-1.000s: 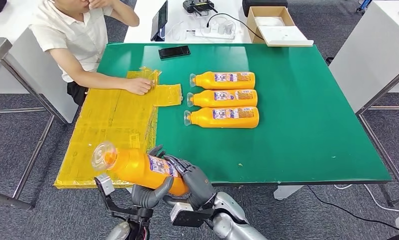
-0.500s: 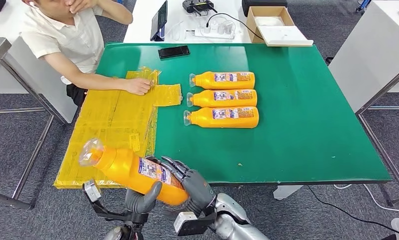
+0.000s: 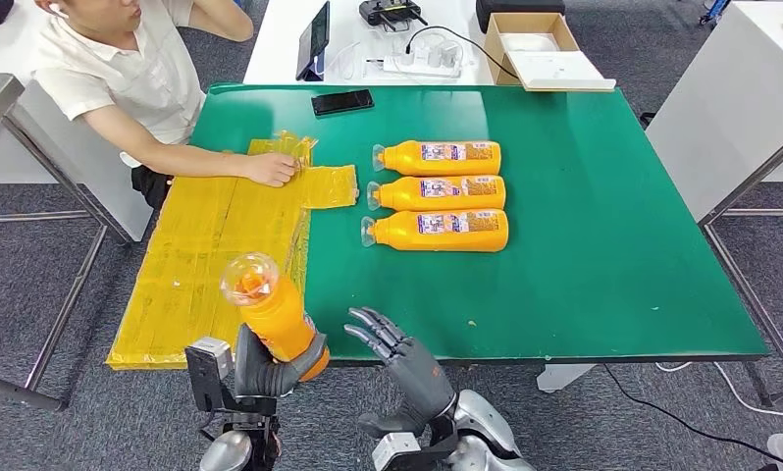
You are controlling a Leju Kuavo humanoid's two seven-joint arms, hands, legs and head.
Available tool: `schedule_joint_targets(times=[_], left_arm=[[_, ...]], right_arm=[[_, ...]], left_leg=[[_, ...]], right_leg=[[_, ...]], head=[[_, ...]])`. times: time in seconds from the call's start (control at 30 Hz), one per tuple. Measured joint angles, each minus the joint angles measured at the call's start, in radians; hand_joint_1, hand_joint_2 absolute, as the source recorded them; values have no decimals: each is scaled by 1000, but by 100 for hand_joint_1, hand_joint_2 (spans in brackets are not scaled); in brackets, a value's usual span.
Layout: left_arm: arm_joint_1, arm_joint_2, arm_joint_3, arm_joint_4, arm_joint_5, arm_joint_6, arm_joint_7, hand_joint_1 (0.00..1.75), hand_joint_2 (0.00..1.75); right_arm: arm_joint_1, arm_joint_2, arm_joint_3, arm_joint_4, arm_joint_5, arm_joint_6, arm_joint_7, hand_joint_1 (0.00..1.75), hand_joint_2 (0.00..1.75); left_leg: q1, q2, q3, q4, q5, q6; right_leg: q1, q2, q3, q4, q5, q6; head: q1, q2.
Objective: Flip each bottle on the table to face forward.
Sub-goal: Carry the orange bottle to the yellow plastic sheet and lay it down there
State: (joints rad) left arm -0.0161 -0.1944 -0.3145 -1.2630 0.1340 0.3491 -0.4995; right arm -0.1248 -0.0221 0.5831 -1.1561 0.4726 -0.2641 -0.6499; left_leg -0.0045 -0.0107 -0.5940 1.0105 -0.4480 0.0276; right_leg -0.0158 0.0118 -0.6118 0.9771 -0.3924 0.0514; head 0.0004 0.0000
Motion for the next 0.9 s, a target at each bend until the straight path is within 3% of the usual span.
schedule_joint_targets(times=[0.1,0.2,0.8,0.87,0.9], left_arm=[[-13,5,5,28,-139,177,-26,175,175],[-22,11,12,50,-218,261,-38,175,175],[-34,15,29,90,-340,321,-29,175,175],[-37,11,48,97,-442,334,-19,175,175],[-41,0,81,104,-589,342,-9,175,175]], right_arm=[[36,-10,-66,-66,-28,-20,-7,0,0],[66,-18,-125,-119,-34,-20,-11,0,0],[106,-26,-195,-189,-33,-20,-13,0,0],[110,-25,-208,-195,-32,-20,-14,0,0],[112,-24,-218,-198,-29,-17,-15,0,0]], left_leg=[[0,0,0,0,0,0],[0,0,0,0,0,0],[0,0,0,0,0,0],[0,0,0,0,0,0],[0,0,0,0,0,0]], right_leg=[[0,0,0,0,0,0],[0,0,0,0,0,0],[0,0,0,0,0,0],[0,0,0,0,0,0],[0,0,0,0,0,0]], head=[[0,0],[0,0],[0,0],[0,0],[0,0]])
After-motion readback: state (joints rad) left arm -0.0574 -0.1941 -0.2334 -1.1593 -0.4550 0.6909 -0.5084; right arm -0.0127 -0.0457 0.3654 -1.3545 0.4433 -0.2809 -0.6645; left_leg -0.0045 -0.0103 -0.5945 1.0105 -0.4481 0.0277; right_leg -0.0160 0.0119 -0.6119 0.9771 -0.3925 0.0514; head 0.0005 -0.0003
